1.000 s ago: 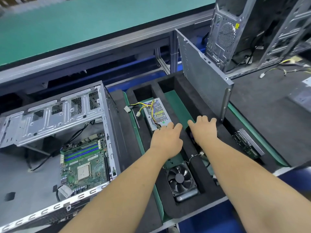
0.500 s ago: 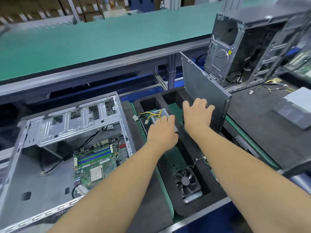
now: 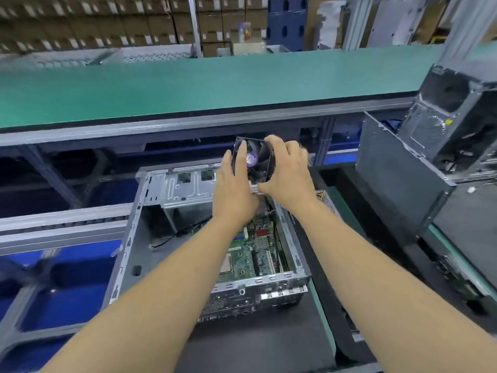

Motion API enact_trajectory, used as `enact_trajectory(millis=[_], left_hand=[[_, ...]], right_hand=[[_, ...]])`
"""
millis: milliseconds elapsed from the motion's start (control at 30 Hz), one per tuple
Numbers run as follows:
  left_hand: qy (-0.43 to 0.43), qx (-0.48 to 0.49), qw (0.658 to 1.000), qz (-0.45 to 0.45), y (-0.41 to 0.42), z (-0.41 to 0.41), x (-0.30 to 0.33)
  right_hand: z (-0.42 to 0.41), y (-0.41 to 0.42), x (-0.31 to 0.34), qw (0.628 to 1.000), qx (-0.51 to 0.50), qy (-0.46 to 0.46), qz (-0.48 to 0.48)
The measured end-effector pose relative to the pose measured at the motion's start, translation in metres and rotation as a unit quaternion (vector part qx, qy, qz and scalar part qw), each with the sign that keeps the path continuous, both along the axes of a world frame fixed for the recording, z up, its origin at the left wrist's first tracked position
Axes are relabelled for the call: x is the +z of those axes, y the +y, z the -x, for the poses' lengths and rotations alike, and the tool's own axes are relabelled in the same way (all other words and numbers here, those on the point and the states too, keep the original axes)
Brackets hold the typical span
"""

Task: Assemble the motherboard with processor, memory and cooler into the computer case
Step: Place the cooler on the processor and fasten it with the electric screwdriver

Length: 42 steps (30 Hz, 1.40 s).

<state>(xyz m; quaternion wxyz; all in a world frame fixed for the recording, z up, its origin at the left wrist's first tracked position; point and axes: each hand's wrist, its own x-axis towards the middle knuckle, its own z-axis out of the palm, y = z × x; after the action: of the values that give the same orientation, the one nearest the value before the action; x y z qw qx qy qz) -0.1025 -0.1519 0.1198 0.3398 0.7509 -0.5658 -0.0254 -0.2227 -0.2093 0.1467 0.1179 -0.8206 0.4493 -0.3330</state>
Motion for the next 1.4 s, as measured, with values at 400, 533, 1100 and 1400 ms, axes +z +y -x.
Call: enact_trajectory(millis=[400,533,1100,1400], left_hand=[[-0.06,-0.029,0.991,-0.112,0.08,-0.116,-0.049],[-0.074,-0.093,0.982,-0.146,0.084,-0.123,-0.06],[0.057,-0.071,0.974,-0.207,0.075,-0.116,-0.099],[0.041,-0.065,0.972,-0.223,0.072,-0.12,-0.106]], right_hand=[[-0.079,0.049,-0.06,0.95,0.212,-0.063,-0.221],[-0.072,0.049,-0.083,0.94,0.208,-0.021,-0.271],[-0.056,0.025,-0.143,0.907,0.162,0.084,-0.38],[-0.058,0.018,-0.153,0.891,0.184,0.117,-0.399]])
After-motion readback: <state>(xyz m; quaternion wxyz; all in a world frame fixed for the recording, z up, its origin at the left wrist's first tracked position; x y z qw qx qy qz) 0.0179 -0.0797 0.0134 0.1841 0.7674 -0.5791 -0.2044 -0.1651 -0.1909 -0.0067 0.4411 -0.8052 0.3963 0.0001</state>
